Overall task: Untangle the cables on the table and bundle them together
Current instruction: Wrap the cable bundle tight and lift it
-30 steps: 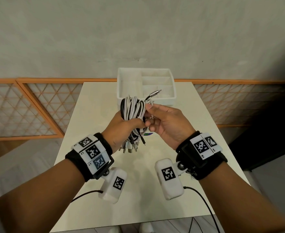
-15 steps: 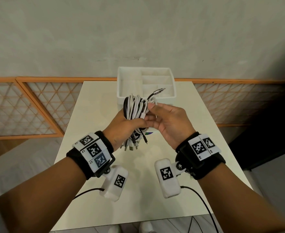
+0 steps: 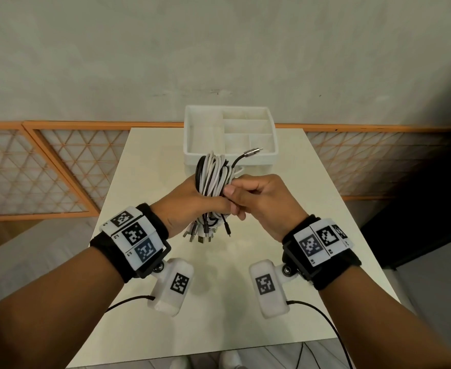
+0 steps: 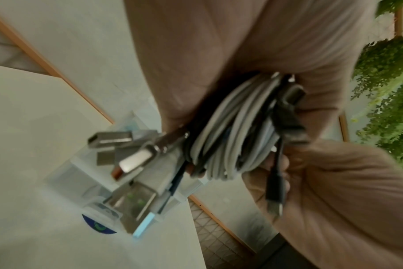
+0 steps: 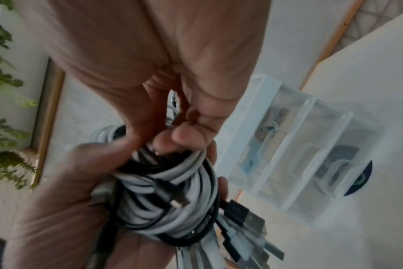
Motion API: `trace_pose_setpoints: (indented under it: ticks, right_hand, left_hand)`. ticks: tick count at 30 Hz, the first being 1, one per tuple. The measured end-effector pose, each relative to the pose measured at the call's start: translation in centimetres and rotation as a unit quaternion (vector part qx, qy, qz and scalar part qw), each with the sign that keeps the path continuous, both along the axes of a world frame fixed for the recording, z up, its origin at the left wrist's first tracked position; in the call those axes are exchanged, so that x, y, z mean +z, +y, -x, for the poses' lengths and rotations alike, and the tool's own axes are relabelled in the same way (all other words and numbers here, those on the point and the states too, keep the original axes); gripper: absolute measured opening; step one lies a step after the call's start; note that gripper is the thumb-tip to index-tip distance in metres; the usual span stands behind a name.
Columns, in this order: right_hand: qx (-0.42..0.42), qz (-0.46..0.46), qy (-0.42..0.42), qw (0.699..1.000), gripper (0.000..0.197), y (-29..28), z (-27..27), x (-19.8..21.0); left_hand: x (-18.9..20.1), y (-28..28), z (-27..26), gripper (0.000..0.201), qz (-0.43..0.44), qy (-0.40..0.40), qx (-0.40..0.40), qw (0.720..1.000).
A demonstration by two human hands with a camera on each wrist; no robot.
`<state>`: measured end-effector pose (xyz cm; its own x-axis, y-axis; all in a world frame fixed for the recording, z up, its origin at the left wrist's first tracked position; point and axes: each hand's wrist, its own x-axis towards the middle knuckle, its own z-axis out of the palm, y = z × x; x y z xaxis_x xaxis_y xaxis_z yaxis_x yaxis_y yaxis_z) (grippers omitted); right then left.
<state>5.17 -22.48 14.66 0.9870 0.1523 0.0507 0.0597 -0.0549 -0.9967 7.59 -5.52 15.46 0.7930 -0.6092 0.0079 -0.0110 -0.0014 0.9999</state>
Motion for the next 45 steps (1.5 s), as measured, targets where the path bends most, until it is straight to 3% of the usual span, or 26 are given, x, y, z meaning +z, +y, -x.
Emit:
trace_pose_setpoints:
  ticks: [4, 8, 10, 12, 14, 16, 19, 21, 24, 27, 31, 35, 38, 42, 45]
  right_hand:
    - [-0.036, -0.049, 0.037, 0.997, 0.002, 0.3, 0.1, 0.0]
    - [0.062, -0.068, 0.106, 0.99, 0.015, -0.8, 0.3, 1.0]
    - [0.032, 0.054, 0.054, 0.997, 0.015, -0.9, 0.3, 1.9]
    - [-0.056, 0.199, -0.043, 0.977, 0.018, -0.8, 0.0, 2.5]
    - [-0.166, 0.218, -0.11, 0.955, 0.023, -1.2, -0.4, 3.0]
    - [-0.238, 0.202, -0.16, 0.936, 0.011, -2.1, -1.1, 3.2]
    - [-0.177, 0.29, -0.135, 0.931, 0.02, -3.0, -1.7, 2.6]
    - [-0.143, 0.311, -0.095, 0.935, 0.015, -3.1, -1.6, 1.9]
    - [-0.126, 0.237, -0.001, 0.963, 0.006, -2.7, -1.2, 1.5]
    - [-0.073, 0.083, 0.097, 0.989, 0.004, -1.8, -0.5, 1.4]
    - [-0.076, -0.033, 0.083, 0.993, 0.009, -0.3, -0.2, 0.5]
    - [-0.071, -0.045, 0.029, 0.996, 0.025, 0.3, 0.3, -0.4]
    - [-0.035, -0.016, 0.012, 0.999, 0.021, 0.1, 0.2, -0.3]
    - [-0.067, 0.109, -0.089, 0.988, 0.012, 0.1, -0.5, 0.3]
    - [-0.113, 0.073, -0.084, 0.987, 0.027, -0.6, -1.1, 0.4]
  left_hand:
    - [-0.1, -0.1, 0.3, 0.002, -0.004, -0.003, 0.022, 1.0]
    - [-1.1, 0.4, 0.2, 0.021, -0.028, -0.007, 0.099, 0.995]
    - [-1.1, -0.1, 0.3, 0.018, -0.043, -0.015, 0.113, 0.993]
    - [-0.9, -0.6, 0.4, 0.011, -0.037, -0.006, 0.132, 0.991]
    - [-1.1, -0.8, 0.1, 0.02, -0.023, 0.02, 0.147, 0.989]
    - [-1.1, -0.7, 0.1, 0.027, -0.035, 0.026, 0.146, 0.988]
    - [-1.3, -0.3, 0.2, 0.021, -0.035, 0.029, 0.157, 0.987]
    - [-1.5, -0.4, 0.0, 0.024, -0.032, 0.03, 0.169, 0.985]
    - [-1.6, -0.4, -0.1, 0.032, -0.037, 0.032, 0.184, 0.982]
    - [-1.5, -0.4, 0.1, 0.025, -0.051, 0.007, 0.148, 0.988]
    - [-0.9, -0.7, 0.3, 0.028, -0.028, 0.005, 0.071, 0.997]
    - [-0.1, -0.6, 0.3, 0.023, -0.013, -0.002, 0.056, 0.998]
    - [-0.4, -0.2, 0.1, 0.02, -0.008, 0.0, 0.082, 0.997]
    - [-0.5, -0.6, 0.2, 0.013, 0.016, 0.017, 0.134, 0.991]
    - [-0.6, -0.6, 0.0, 0.016, 0.05, 0.054, 0.145, 0.987]
